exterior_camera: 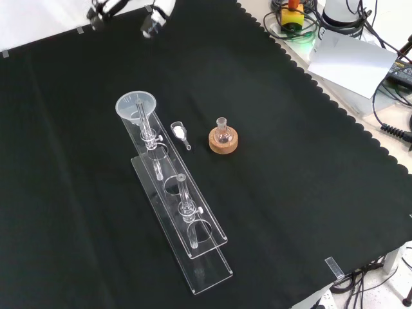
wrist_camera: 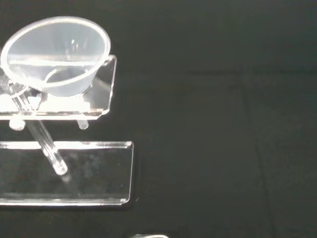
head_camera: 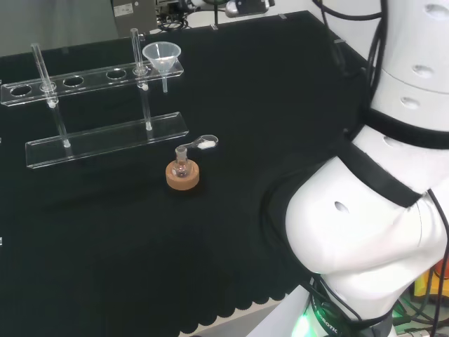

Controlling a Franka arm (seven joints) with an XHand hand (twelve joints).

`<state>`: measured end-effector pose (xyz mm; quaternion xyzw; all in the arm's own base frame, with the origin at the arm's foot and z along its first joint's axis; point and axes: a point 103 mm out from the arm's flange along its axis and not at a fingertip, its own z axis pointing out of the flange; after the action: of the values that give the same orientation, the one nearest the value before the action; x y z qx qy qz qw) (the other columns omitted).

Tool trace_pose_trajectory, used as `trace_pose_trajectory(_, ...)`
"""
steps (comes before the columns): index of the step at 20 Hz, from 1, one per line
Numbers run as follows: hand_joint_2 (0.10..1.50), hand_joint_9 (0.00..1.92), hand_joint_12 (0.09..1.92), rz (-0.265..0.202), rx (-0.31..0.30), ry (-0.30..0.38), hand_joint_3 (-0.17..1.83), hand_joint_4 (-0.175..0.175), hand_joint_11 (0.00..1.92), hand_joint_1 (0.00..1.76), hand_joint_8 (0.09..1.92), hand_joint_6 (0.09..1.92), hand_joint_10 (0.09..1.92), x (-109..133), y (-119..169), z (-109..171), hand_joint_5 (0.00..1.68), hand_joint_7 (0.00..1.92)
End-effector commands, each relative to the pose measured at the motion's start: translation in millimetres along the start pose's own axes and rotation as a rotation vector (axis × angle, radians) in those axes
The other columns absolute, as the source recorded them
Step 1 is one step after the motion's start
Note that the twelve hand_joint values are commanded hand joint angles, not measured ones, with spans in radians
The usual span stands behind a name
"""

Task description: Pick up the funnel from the transparent funnel stand.

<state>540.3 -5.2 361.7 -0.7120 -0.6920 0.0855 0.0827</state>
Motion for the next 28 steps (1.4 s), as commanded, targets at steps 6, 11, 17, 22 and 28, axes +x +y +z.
trace_pose_trajectory(6,0.92,0.24,1.41,-0.087,0.161,-0.118,0.24,-0.044,0.08,0.47,0.56,0.09,0.70,65,47,33,0.13,0.05)
trace_pose_trajectory(11,0.86,0.23,1.44,-0.100,0.218,-0.125,0.24,-0.043,0.21,0.55,0.59,0.09,0.74,74,57,34,0.11,0.00)
trace_pose_trajectory(17,0.81,0.18,1.48,-0.099,0.278,-0.134,0.25,-0.037,0.31,0.55,0.52,0.09,0.81,80,65,42,0.10,0.00)
trace_pose_trajectory(22,0.80,0.17,1.48,-0.100,0.259,-0.136,0.26,-0.035,0.36,0.55,0.50,0.09,0.83,84,63,47,0.09,0.00)
trace_pose_trajectory(28,0.78,0.08,1.48,-0.110,0.227,-0.137,0.30,-0.035,0.34,0.56,0.32,0.09,0.85,85,61,55,0.06,0.00)
